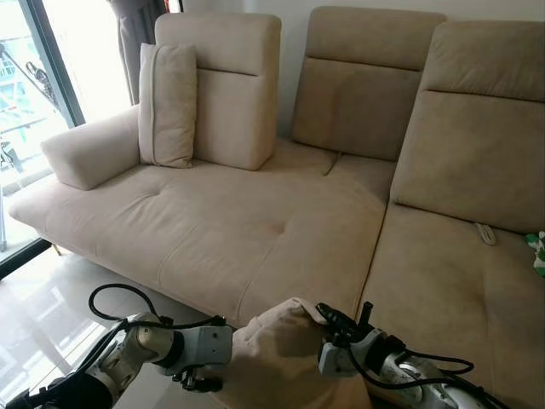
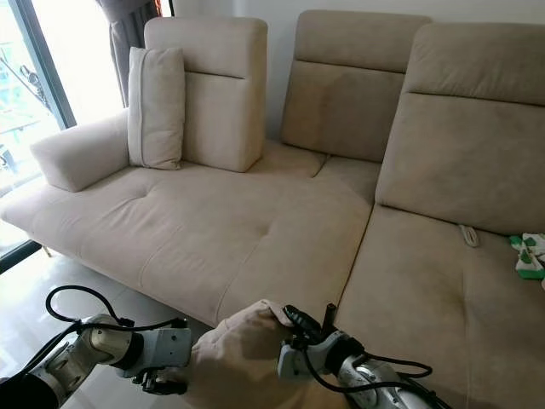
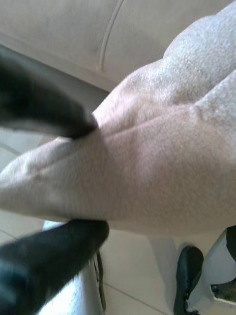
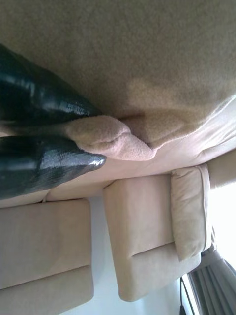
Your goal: Move the pillow to the sofa from floor
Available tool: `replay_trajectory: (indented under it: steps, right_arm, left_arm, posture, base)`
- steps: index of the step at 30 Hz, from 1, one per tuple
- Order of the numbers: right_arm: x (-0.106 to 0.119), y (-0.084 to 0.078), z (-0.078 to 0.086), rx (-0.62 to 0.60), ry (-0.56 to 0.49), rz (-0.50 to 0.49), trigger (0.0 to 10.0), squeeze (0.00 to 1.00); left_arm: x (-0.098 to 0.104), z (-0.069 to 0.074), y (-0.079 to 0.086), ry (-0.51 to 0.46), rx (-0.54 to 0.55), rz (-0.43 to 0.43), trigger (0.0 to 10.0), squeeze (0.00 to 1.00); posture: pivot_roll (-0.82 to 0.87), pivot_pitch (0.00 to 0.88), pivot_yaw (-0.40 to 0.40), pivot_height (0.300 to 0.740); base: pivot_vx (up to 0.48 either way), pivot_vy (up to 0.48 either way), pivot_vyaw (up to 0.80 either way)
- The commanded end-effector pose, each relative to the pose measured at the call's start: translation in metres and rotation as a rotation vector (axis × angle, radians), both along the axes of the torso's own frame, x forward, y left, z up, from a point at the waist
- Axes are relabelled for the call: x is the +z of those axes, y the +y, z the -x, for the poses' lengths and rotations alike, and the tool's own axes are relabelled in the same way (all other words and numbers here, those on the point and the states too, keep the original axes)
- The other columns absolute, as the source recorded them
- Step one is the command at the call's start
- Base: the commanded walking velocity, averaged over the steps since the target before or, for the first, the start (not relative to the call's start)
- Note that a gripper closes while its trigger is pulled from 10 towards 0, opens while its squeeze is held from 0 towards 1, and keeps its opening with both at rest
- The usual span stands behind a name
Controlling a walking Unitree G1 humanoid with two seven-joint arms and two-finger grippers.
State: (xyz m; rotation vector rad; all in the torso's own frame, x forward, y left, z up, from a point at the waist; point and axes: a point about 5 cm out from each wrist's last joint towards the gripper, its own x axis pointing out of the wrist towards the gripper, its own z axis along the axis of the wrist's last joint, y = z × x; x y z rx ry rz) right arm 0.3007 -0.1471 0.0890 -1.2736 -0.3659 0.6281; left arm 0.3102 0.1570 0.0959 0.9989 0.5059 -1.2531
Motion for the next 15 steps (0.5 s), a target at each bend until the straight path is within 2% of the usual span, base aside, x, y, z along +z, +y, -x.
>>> replay_trajectory:
  steps: [1,2,3,4,10,13,14,15]
  right_arm:
    - [0.031,0.011,-0.009,0.020,-0.149,-0.081,0.0,0.00]
    - [0.031,0.011,-0.009,0.020,-0.149,-0.081,0.0,0.00]
    - [0.034,0.012,-0.009,0.018,-0.166,-0.097,3.8,0.00]
    - [0.036,0.014,-0.009,0.017,-0.179,-0.109,10.0,0.00]
    - [0.039,0.016,-0.008,0.008,-0.198,-0.144,10.0,0.00]
    - [0.041,0.019,-0.006,0.009,-0.205,-0.184,10.0,0.00]
    - [0.041,0.019,-0.006,0.009,-0.205,-0.184,10.0,0.00]
    - [0.042,0.020,-0.006,0.009,-0.210,-0.189,10.0,0.00]
  left_arm:
    - [-0.005,0.007,0.001,0.046,-0.010,-0.004,0.0,0.00]
    - [-0.005,0.007,0.001,0.046,-0.010,-0.004,0.0,0.00]
    - [-0.004,0.007,0.001,0.052,-0.012,-0.003,0.0,0.00]
    - [-0.004,0.007,0.001,0.051,-0.014,-0.002,0.0,0.00]
    - [0.000,0.005,-0.002,0.018,-0.017,0.009,0.0,0.00]
    - [0.008,-0.007,-0.006,-0.087,0.007,0.008,0.0,0.00]
    - [0.008,-0.007,-0.006,-0.087,0.007,0.008,0.0,0.00]
    - [0.012,-0.012,-0.006,-0.134,0.025,0.003,10.0,0.00]
  posture:
    - [0.03,0.000,0.014,0.573]
    - [0.03,0.000,0.014,0.573]
    - [0.02,0.000,0.013,0.573]
    - [0.02,0.000,0.013,0.573]
    - [0.02,0.000,0.011,0.573]
    - [0.02,0.000,0.009,0.573]
    - [0.02,0.000,0.009,0.573]
    - [0.02,0.000,0.008,0.573]
  base:
    - [0.000,0.000,0.00]
    - [0.000,0.000,0.00]
    - [0.000,0.000,0.00]
    - [0.000,0.000,0.00]
    - [0.000,0.000,0.00]
    - [0.000,0.000,0.00]
    - [0.000,0.000,0.00]
    - [0.000,0.000,0.00]
